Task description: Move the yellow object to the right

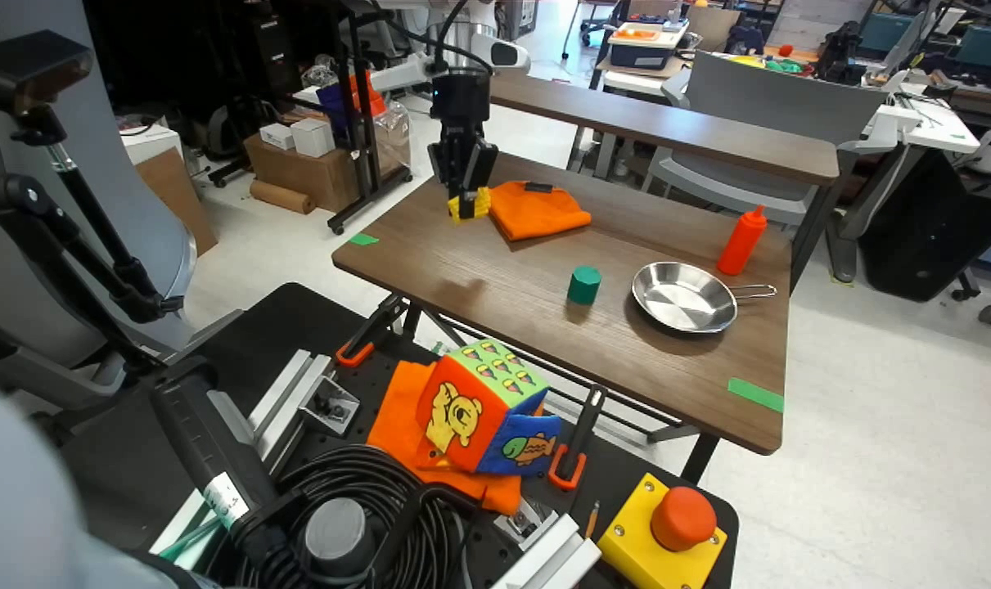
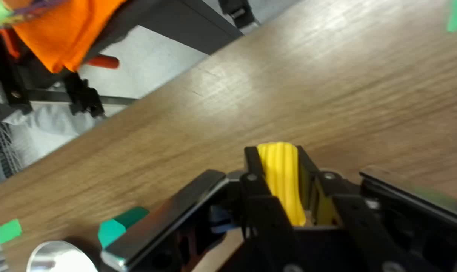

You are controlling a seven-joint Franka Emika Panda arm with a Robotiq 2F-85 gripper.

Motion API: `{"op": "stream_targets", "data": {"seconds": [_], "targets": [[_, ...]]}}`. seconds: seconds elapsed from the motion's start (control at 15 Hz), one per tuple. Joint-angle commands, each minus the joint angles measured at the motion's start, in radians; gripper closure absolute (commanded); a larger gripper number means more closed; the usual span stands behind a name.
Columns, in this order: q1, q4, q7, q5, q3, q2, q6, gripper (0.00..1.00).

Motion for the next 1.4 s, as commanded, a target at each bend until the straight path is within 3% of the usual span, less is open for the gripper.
{"op": "stream_targets", "data": {"seconds": [0.0, 0.4, 1.2, 1.27, 1.33], "targets": [[-0.009, -0.092, 0.023, -0.035, -0.018, -0.031, -0.141, 0.94], [-0.038, -0.11, 0.091, -0.063, -0.046, 0.025, -0.148, 0.94], [-0.039, 0.064, 0.18, -0.128, -0.08, 0.202, -0.137, 0.94], [-0.037, 0.076, 0.177, -0.135, -0.079, 0.211, -0.161, 0.51], [-0.034, 0.082, 0.169, -0.146, -0.079, 0.214, -0.176, 0.49]]}}
